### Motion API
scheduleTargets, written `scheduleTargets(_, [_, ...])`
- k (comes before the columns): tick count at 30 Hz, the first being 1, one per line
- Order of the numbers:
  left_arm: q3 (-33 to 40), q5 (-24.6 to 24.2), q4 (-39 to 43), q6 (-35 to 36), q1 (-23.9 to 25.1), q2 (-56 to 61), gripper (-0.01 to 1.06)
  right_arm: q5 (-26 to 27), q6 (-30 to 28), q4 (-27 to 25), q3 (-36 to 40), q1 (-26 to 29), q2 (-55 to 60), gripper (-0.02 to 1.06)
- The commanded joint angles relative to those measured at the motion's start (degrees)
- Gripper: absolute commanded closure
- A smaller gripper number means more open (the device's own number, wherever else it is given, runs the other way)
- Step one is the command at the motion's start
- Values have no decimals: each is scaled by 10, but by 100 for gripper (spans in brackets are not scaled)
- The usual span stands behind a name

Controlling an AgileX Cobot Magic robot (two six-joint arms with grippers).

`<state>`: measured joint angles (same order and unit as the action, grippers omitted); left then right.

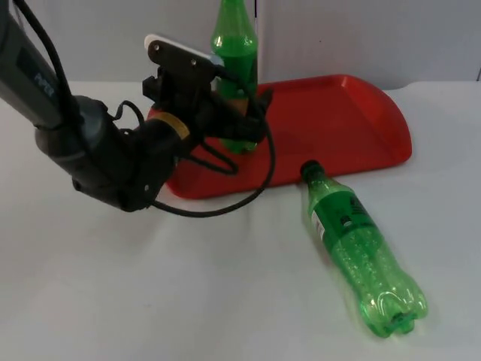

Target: Place the bottle upright on the tray.

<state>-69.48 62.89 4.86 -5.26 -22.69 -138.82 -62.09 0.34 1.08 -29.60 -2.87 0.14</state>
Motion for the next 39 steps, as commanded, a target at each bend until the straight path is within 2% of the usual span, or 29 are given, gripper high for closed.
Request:
scheduleTargets(1, [26,19,2,-2,1,20,0,5,1,-2,0,4,-1,0])
scheduleTargets(6, [101,37,-9,-2,1,55,0,5,1,-2,0,4,-1,0])
scheduleTargets(13, [178,33,4,4,1,107,0,5,1,-2,0,4,-1,0])
scheduleTargets(17, [221,0,7,16,1,158,0,5,1,-2,0,4,-1,0])
scheduleTargets(20, [247,-92,7,16,1,226,0,5,1,-2,0,4,-1,0])
scheduleTargets(21, [247,-92,7,16,1,226,0,5,1,-2,0,4,-1,0])
scheduleTargets(26, [250,-269,1,16,1,330,0,5,1,-2,0,4,-1,0])
scheduleTargets(27, [250,-269,1,16,1,330,0,5,1,-2,0,4,-1,0])
scheduleTargets(31, [250,-351,1,16,1,409,0,5,1,-2,0,4,-1,0])
scheduleTargets(32, [250,-351,1,16,1,409,0,5,1,-2,0,4,-1,0])
scheduleTargets(39, [250,-465,1,17,1,532,0,5,1,-2,0,4,-1,0])
